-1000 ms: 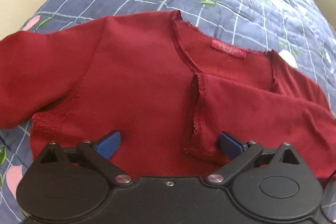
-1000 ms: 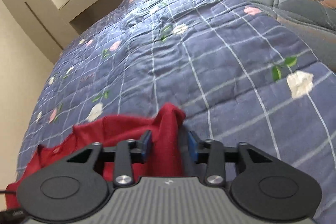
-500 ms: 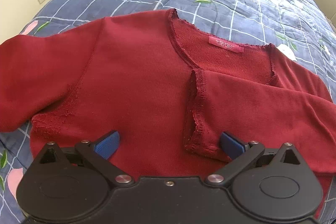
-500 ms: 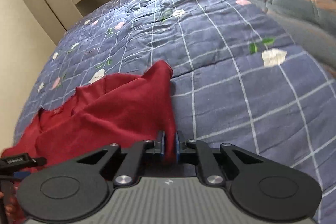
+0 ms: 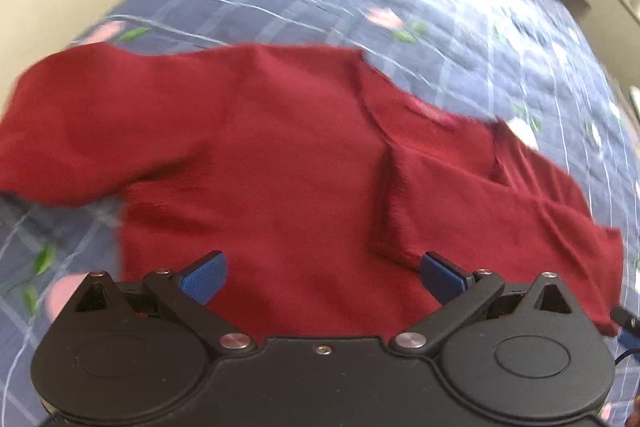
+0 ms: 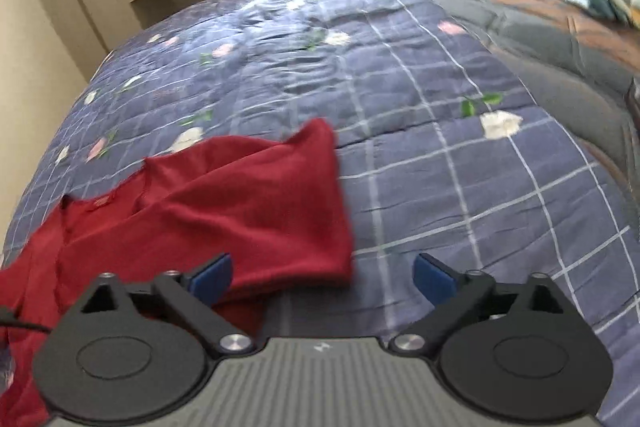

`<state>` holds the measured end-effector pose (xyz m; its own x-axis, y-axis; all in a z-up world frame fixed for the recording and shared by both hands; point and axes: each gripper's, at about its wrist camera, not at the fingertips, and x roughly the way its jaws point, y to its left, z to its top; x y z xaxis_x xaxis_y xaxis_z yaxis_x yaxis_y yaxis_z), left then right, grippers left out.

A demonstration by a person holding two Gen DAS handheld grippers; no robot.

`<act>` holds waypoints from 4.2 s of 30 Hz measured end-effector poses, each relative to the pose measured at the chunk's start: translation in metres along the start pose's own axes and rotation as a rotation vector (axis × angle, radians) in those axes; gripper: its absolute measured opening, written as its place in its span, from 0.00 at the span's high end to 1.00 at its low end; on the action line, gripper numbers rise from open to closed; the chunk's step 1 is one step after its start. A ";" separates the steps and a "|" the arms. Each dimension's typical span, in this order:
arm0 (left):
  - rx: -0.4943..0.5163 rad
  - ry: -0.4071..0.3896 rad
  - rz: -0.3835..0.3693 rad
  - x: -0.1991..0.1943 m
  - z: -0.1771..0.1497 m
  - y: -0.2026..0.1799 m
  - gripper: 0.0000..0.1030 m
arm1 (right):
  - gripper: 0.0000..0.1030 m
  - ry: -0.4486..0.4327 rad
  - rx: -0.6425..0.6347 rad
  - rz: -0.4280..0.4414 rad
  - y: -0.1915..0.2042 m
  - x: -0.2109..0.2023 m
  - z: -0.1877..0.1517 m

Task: Fold small clothes
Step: 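Reach the left gripper to the other sleeve cuff and close on it, then lay the held cuff across the sweater chest, open the left gripper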

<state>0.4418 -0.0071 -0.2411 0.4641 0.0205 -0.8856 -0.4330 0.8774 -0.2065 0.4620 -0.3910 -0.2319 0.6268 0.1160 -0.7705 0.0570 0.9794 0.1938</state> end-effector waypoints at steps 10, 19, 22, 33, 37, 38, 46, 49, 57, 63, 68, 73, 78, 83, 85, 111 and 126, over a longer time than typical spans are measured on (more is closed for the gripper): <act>-0.373 -0.144 0.182 -0.052 -0.006 0.155 0.01 | 0.00 -0.054 -0.148 -0.005 0.122 -0.044 -0.034; -0.640 -0.213 0.239 -0.059 0.007 0.295 0.01 | 0.00 0.075 -0.310 0.091 0.214 -0.040 -0.092; -0.715 -0.212 0.241 -0.055 0.012 0.324 0.01 | 0.00 0.154 -0.328 0.066 0.230 -0.029 -0.114; -0.880 -0.184 0.118 -0.020 0.014 0.378 0.13 | 0.00 0.341 -0.345 -0.038 0.235 -0.003 -0.159; -0.897 -0.153 0.125 -0.008 0.021 0.391 0.28 | 0.00 0.313 -0.371 -0.061 0.239 -0.007 -0.169; -0.897 -0.144 0.128 -0.005 0.022 0.392 0.31 | 0.00 0.305 -0.374 -0.063 0.239 -0.008 -0.171; -0.846 -0.230 0.171 -0.008 0.022 0.386 0.92 | 0.00 0.281 -0.378 -0.051 0.238 -0.009 -0.172; -0.804 -0.325 0.174 -0.024 0.024 0.379 0.94 | 0.00 0.274 -0.382 -0.044 0.236 -0.009 -0.173; -0.597 -0.588 0.124 -0.089 0.048 0.340 0.95 | 0.00 0.155 -0.202 0.110 0.217 -0.038 -0.144; -0.394 -0.754 0.009 -0.140 0.076 0.282 0.95 | 0.00 0.109 -0.177 0.106 0.197 -0.046 -0.129; -0.245 -0.831 -0.160 -0.168 0.094 0.215 0.94 | 0.00 0.063 -0.114 0.071 0.163 -0.053 -0.115; -0.050 -0.818 -0.314 -0.172 0.101 0.125 0.94 | 0.00 0.020 -0.065 0.026 0.121 -0.054 -0.095; 0.113 -0.769 -0.430 -0.147 0.088 0.030 0.95 | 0.00 -0.003 -0.025 -0.020 0.078 -0.052 -0.079; 0.237 -0.624 -0.519 -0.089 0.054 -0.051 0.96 | 0.00 0.000 -0.003 -0.063 0.038 -0.046 -0.068; 0.280 -0.529 -0.513 -0.062 0.031 -0.076 0.98 | 0.00 0.003 -0.002 -0.067 0.026 -0.043 -0.064; -0.310 -0.238 0.108 -0.004 0.009 0.122 0.19 | 0.10 0.089 -0.287 0.477 0.198 0.120 0.072; -0.427 -0.213 0.051 -0.026 -0.019 0.187 0.11 | 0.90 0.040 -0.399 0.427 0.258 0.129 0.075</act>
<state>0.3335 0.1476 -0.2644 0.5630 0.1953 -0.8031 -0.7171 0.5985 -0.3571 0.6156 -0.1356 -0.2357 0.5000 0.5124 -0.6982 -0.4959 0.8303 0.2541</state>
